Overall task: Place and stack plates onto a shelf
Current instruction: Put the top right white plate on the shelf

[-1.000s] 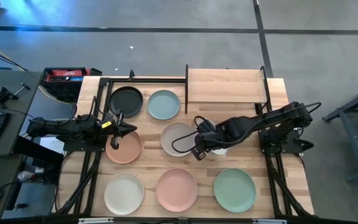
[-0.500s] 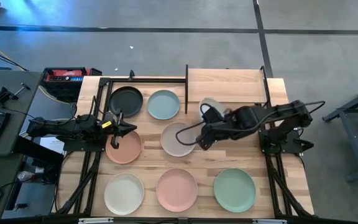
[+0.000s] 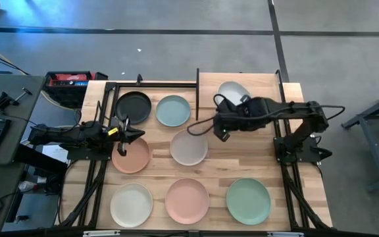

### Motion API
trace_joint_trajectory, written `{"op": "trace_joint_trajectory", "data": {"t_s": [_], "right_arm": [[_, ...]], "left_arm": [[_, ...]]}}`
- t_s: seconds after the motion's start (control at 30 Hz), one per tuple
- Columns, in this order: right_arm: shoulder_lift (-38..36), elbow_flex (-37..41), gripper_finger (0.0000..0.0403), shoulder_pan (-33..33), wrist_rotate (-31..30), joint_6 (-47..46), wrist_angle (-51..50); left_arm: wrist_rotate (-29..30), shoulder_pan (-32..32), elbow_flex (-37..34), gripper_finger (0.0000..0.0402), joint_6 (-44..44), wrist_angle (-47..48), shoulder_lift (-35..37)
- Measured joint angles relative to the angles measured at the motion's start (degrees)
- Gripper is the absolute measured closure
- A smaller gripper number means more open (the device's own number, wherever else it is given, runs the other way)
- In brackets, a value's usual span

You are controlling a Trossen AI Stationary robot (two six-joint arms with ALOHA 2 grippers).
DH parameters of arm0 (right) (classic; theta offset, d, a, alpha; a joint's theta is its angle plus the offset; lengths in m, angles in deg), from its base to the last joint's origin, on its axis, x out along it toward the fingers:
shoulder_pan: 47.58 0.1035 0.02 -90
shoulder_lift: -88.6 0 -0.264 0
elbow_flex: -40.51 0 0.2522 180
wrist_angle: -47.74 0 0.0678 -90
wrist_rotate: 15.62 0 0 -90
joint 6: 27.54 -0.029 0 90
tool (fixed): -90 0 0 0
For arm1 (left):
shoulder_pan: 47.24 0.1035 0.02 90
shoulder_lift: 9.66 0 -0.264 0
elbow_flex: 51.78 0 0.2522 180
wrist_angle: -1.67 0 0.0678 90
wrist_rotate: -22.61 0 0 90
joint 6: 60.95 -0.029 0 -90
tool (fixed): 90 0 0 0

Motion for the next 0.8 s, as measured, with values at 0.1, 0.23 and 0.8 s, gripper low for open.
{"op": "trace_joint_trajectory", "data": {"t_s": [0.1, 0.23, 0.8], "right_arm": [[0.0, 0.0, 0.0403, -2.4, -0.6, 2.3, 0.0], [0.0, 0.0, 0.0403, -6.0, -1.3, 4.9, 0.0], [0.0, 0.0, 0.0403, -23.0, 1.3, 17.6, 0.0]], "left_arm": [[0.1, 0.0, 0.0, 0.0401, 0.0, -2.5, 0.0], [0.8, 0.0, 1.1, 0.0401, -0.1, -2.7, 0.0], [6.9, 0.0, 3.6, 0.0401, -4.6, -2.1, 0.0]]}}
